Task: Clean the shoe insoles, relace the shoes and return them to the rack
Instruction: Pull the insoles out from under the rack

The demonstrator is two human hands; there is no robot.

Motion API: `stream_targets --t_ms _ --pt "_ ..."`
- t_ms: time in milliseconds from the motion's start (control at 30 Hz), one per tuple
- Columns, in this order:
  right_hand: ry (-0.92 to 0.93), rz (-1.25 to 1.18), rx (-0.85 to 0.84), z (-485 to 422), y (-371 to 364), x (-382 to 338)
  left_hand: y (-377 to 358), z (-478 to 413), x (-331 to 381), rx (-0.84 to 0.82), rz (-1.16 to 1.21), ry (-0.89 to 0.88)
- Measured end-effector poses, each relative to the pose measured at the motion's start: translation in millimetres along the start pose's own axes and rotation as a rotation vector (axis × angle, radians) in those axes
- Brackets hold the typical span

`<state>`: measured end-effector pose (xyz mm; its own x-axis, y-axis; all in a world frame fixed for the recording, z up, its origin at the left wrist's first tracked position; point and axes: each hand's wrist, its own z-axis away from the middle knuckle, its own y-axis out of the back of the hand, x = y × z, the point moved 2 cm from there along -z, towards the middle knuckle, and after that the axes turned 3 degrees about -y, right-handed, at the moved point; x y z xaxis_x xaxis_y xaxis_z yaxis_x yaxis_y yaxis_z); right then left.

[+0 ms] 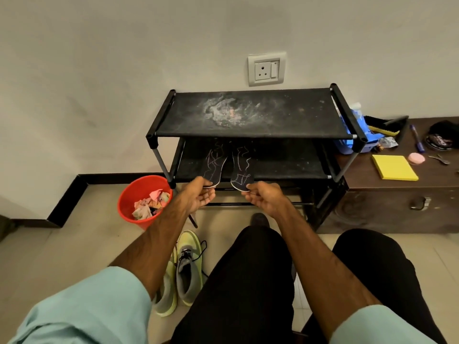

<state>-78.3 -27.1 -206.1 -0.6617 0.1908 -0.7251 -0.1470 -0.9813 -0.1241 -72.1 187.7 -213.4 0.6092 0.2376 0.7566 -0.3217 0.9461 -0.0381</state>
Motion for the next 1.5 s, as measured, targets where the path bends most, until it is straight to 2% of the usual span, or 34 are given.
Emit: stream_targets --t_ms 133,333,467,600,800,967,1133,1267,1333,1400,1433,1500 --pt "-0.036 0.005 -0.143 36 -14 -7 24 34 27 -0.186 -0.126 0.067" --pt "-0.087 0.092 -0.249 87 -33 9 67 77 65 -0.332 -0.465 0.176" --pt "-0.183 0.199 -0.309 119 -46 42 95 94 61 -0.430 -0.610 0.257" --pt "-0.318 0.325 -0.408 129 -53 80 122 93 40 -0.438 -0.779 0.355" --pt "-0.434 0.607 -0.293 87 -59 116 129 85 8 -0.452 -0.850 0.473" --pt "-0.456 0.703 -0.270 62 -86 148 133 66 -22 -0.450 -0.908 0.536" --pt "-0.525 0.634 -0.191 36 -107 179 131 21 -75 -0.416 -0.896 0.561" --pt "-0.502 0.539 0.055 -77 -118 247 118 -19 -118 -0.361 -0.782 0.493" --pt "-0.548 0.327 0.120 -63 -115 244 114 -37 -141 -0.314 -0.689 0.453" --pt "-0.511 0.186 0.141 -34 -113 215 110 -60 -161 -0.271 -0.610 0.400" --pt "-0.488 0.157 0.166 -32 -108 208 108 -72 -171 -0.252 -0.582 0.377" --pt "-0.481 0.307 0.325 -55 -98 215 102 -89 -185 -0.211 -0.538 0.361"
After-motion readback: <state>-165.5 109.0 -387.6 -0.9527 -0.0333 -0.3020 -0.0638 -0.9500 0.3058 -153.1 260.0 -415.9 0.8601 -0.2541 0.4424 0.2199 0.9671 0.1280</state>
